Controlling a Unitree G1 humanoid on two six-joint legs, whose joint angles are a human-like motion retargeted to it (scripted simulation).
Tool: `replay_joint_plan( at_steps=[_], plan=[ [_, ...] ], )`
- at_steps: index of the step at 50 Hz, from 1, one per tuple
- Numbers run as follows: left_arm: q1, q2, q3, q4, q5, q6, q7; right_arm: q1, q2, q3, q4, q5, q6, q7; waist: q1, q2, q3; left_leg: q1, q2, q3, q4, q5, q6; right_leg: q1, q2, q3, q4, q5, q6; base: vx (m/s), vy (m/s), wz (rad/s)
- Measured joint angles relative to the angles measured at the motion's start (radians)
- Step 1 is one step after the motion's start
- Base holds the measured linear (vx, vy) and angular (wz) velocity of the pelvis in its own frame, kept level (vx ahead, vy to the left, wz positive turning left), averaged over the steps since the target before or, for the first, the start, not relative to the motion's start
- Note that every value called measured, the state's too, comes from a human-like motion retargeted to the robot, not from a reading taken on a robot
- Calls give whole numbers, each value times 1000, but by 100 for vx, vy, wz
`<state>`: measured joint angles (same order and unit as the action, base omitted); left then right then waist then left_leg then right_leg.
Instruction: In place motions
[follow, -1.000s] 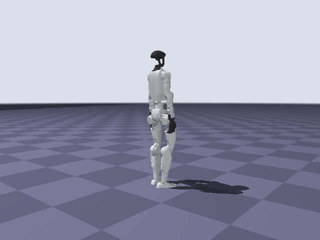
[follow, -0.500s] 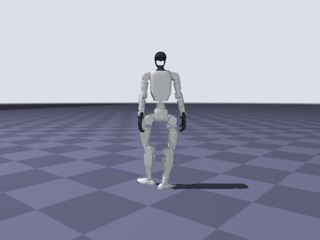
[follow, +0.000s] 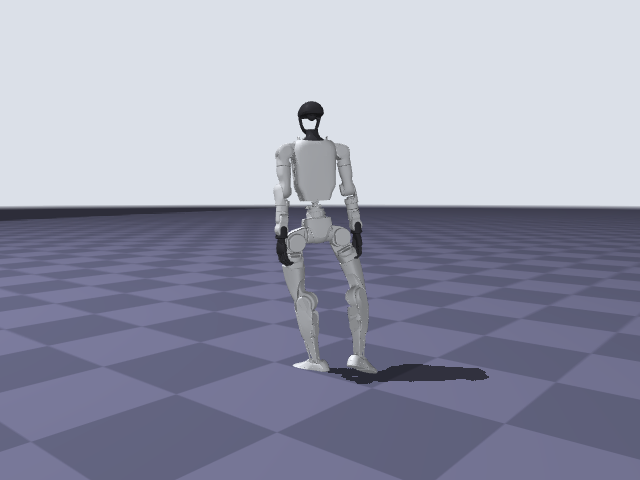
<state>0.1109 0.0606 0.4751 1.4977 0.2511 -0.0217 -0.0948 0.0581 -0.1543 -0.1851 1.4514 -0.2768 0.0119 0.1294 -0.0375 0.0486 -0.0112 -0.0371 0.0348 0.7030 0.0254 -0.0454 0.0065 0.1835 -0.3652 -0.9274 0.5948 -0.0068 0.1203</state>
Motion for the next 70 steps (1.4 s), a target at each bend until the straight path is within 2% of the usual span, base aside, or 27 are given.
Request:
replay_joint_plan(
  at_steps=[2,3,5,7,10,15,17,18,19,20,22,25,29,35,40,43,46,48,50,55,56,57,59,60,63,65,70],
  plan=[
    [-22,10,-26,-20,-5,0,-15,9,8,6,18,9,6,-5,-67,14,-13,-22,1,-77,6,5,4,-129,36,218,153,-68,66,25,-31,180],
    [-37,15,-40,-27,-6,0,-20,9,15,5,24,16,10,-6,-98,25,-12,-32,7,-117,8,10,5,-177,92,306,189,-91,92,13,-36,141],
    [-75,27,-61,-32,-14,-2,-17,0,29,5,29,32,13,-2,-96,32,-2,-40,19,-130,8,16,4,-257,186,438,236,-127,102,5,-38,47],
    [-109,43,-86,-36,-28,-5,-12,-6,43,11,15,37,8,13,-100,35,9,-47,32,-144,8,23,8,-296,236,473,247,-150,104,2,-35,36],
    [-138,64,-112,-46,-28,-7,-26,-1,55,32,-24,3,0,27,-152,47,4,-66,38,-203,8,31,20,-354,281,465,213,-213,101,8,-34,78],
    [-154,71,-131,-49,2,-11,-17,-4,55,71,-72,-69,-11,33,-168,-6,7,-49,-20,-218,-12,32,45,-441,407,712,-53,-324,84,2,-25,32],
    [-157,68,-141,-44,-2,-10,-18,-10,53,75,-85,-91,-16,35,-187,-42,18,-35,-62,-232,-14,29,54,-433,403,751,-219,-265,11,-3,-20,60],
    [-159,67,-147,-40,-4,-10,-23,-10,51,75,-89,-97,-20,35,-196,-59,26,-24,-82,-242,-15,28,56,-425,402,761,-291,-177,-65,-2,-16,18],
    [-163,68,-149,-33,-2,-8,-29,-11,49,78,-90,-99,-23,34,-175,-72,28,-18,-92,-223,-18,27,56,-419,412,841,-302,-166,-53,-3,-14,-58],
    [-168,69,-148,-26,1,-4,-35,-13,46,81,-89,-98,-26,32,-139,-83,26,-15,-95,-190,-22,25,53,-413,428,956,-283,-193,3,-2,-13,-40],
    [-174,57,-160,-14,8,2,-28,-7,43,60,-82,-90,-23,29,-156,-72,27,-27,-97,-238,-19,36,56,-398,344,623,-297,-203,-56,-2,-11,64],
    [-176,31,-180,-1,-23,-5,-12,5,36,37,-69,-73,-20,23,-116,-71,29,-22,-97,-217,-27,45,47,-379,355,656,-321,-201,-31,-3,-9,9],
    [-176,43,-231,-1,-27,-16,-38,4,28,40,-22,-64,-20,16,-174,-47,30,-43,-76,-254,-17,49,55,-377,352,604,-335,-194,-26,-9,-7,56],
    [-219,85,-461,57,18,-33,3,-2,33,-4,-36,-145,-14,41,-256,-26,47,-75,-47,-287,22,14,83,-383,383,605,-364,-194,-58,-29,9,17],
    [-235,81,-505,54,79,-21,-17,-31,33,20,-95,-139,-27,37,-278,-23,56,-62,-9,-110,33,-43,86,-420,393,628,-372,-216,-67,-46,47,-210],
    [-233,76,-482,38,62,-26,-21,-71,35,45,-116,-115,-32,54,-305,1,69,-35,29,46,20,-72,71,-406,347,435,-379,-218,-56,-47,59,-282],
    [-241,86,-435,33,53,-20,-42,-116,33,89,-106,-77,-32,45,-337,40,73,-17,75,206,5,-94,47,-354,282,104,-370,-212,-53,-42,64,-291],
    [-241,97,-390,30,67,-13,-43,-138,33,113,-87,-51,-28,38,-350,65,69,-6,106,300,-5,-103,26,-314,255,-93,-360,-189,-80,-40,67,-281],
    [-233,104,-345,24,84,-11,-29,-152,33,127,-63,-28,-23,35,-342,81,64,6,127,367,-12,-109,8,-297,241,-153,-334,-168,-96,-35,58,-263],
    [-181,117,-230,41,85,-14,21,-148,28,108,15,-11,-10,41,-325,56,12,42,109,490,-36,-114,-34,-333,191,57,-248,-78,-86,-20,42,-198],
    [-171,120,-207,56,77,-11,25,-139,27,103,28,-18,-10,37,-352,45,-4,42,94,487,-34,-116,-38,-329,200,97,-296,-66,-32,-15,28,-61],
    [-163,123,-184,72,69,-7,29,-130,26,98,41,-24,-8,33,-376,37,-21,42,85,487,-32,-116,-42,-332,214,132,-338,-60,-8,-12,21,-28],
    [-154,130,-146,113,58,8,41,-111,23,84,73,-32,-3,28,-390,40,-54,41,88,507,-31,-109,-50,-355,248,163,-383,-54,-56,-16,17,-81],
    [-150,131,-131,132,56,18,50,-102,20,74,91,-31,1,27,-372,44,-72,39,91,530,-35,-104,-52,-354,243,159,-388,-38,-60,-27,16,-104],
    [-135,117,-121,138,7,13,94,-97,4,47,129,-23,8,19,-376,39,-63,65,98,564,-42,-87,-61,-343,289,207,-444,-29,-80,-31,12,-68],
    [-126,117,-130,126,-35,4,73,-93,0,43,132,-33,9,12,-417,52,-61,72,110,572,-42,-77,-70,-340,314,222,-472,-30,-84,-27,5,-40],
    [-95,95,-90,36,32,15,29,-77,-1,43,126,-17,7,9,-448,59,-83,96,141,597,-6,-35,-78,-353,332,279,-494,-35,-101,-23,5,-64]
  ],
)
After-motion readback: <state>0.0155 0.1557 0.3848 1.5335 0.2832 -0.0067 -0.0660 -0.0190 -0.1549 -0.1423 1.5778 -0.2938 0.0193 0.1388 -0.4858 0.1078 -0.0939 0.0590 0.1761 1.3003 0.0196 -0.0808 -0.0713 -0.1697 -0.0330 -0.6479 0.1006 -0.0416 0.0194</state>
